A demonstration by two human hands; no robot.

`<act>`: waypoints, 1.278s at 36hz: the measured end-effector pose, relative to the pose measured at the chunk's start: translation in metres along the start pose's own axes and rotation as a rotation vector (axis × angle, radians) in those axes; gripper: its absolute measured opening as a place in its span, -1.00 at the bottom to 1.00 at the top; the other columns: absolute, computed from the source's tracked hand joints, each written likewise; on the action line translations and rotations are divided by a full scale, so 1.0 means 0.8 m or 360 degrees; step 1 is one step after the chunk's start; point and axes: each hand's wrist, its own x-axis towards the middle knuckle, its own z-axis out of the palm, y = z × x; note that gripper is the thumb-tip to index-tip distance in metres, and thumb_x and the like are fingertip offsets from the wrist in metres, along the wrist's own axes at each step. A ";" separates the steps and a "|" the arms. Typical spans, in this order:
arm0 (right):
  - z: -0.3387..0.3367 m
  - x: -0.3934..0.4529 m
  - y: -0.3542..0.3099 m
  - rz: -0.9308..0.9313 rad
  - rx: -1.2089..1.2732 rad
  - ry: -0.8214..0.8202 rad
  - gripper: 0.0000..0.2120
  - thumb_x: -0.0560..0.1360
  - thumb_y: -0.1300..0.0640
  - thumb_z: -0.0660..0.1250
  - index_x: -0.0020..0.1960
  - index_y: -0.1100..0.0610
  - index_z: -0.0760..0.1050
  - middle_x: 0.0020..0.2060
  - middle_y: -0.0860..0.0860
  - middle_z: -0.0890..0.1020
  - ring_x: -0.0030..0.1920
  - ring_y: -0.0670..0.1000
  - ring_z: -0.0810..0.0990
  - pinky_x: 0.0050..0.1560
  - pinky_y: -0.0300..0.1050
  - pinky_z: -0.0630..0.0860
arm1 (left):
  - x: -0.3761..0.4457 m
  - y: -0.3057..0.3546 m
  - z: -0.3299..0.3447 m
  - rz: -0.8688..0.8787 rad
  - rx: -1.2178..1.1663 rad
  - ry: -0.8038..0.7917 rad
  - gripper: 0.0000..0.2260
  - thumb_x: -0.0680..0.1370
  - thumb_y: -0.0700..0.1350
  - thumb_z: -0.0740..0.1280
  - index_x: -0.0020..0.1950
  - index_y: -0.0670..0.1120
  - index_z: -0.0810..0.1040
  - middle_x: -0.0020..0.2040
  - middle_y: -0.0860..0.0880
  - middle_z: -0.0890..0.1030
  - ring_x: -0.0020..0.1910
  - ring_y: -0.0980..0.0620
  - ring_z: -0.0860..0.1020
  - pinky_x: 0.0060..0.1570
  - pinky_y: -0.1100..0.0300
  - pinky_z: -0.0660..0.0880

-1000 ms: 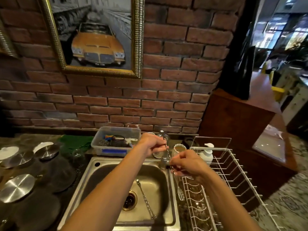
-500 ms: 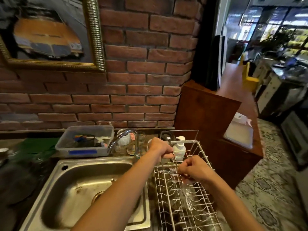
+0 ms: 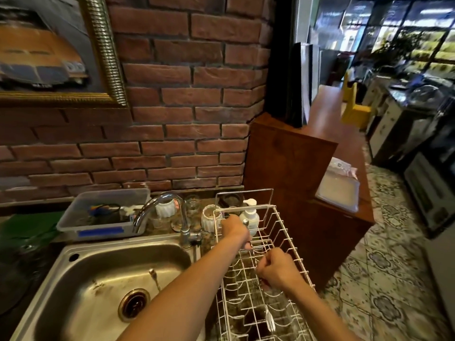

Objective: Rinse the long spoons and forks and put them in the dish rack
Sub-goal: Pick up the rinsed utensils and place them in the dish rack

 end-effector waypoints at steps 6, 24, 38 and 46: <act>0.000 0.006 0.010 0.0004 -0.0229 0.0054 -0.86 0.49 0.31 0.36 -0.24 0.22 0.58 -0.31 0.07 0.71 -0.45 -0.15 0.64 -0.42 -0.31 0.57 | 0.004 -0.004 0.028 0.0061 0.0363 0.0107 -0.64 0.47 -0.30 0.47 0.25 -0.24 0.56 0.20 -0.18 0.62 0.12 -0.11 0.65 0.01 0.09 0.66; 0.013 0.029 0.036 0.0023 -0.0359 -0.0005 -0.91 0.51 0.37 0.32 -0.07 0.28 0.61 -0.14 0.14 0.71 -0.15 0.06 0.73 -0.02 0.00 0.69 | 0.007 -0.030 0.059 -0.0023 0.0281 0.0103 -0.75 0.47 -0.40 0.43 0.07 -0.16 0.54 -0.01 -0.14 0.58 -0.34 -0.04 0.63 -0.60 0.18 0.58; 0.019 0.027 0.029 0.0002 -0.0556 0.0093 -0.92 0.54 0.32 0.33 -0.02 0.21 0.58 -0.08 0.13 0.67 -0.14 0.08 0.70 -0.02 0.01 0.68 | -0.005 -0.012 0.041 -0.0003 0.0369 -0.0052 -0.72 0.46 -0.37 0.47 0.15 -0.25 0.57 0.02 -0.17 0.63 -0.09 -0.13 0.70 -0.31 0.04 0.69; -0.010 0.011 -0.009 -0.0137 -0.0594 0.0251 -0.93 0.52 0.24 0.40 -0.07 0.25 0.64 -0.16 0.15 0.71 -0.19 0.09 0.72 -0.10 0.00 0.70 | -0.013 0.030 -0.019 0.0232 0.0408 -0.0126 -0.80 0.54 -0.30 0.39 0.16 -0.29 0.59 0.04 -0.23 0.70 -0.05 -0.13 0.72 -0.04 -0.01 0.68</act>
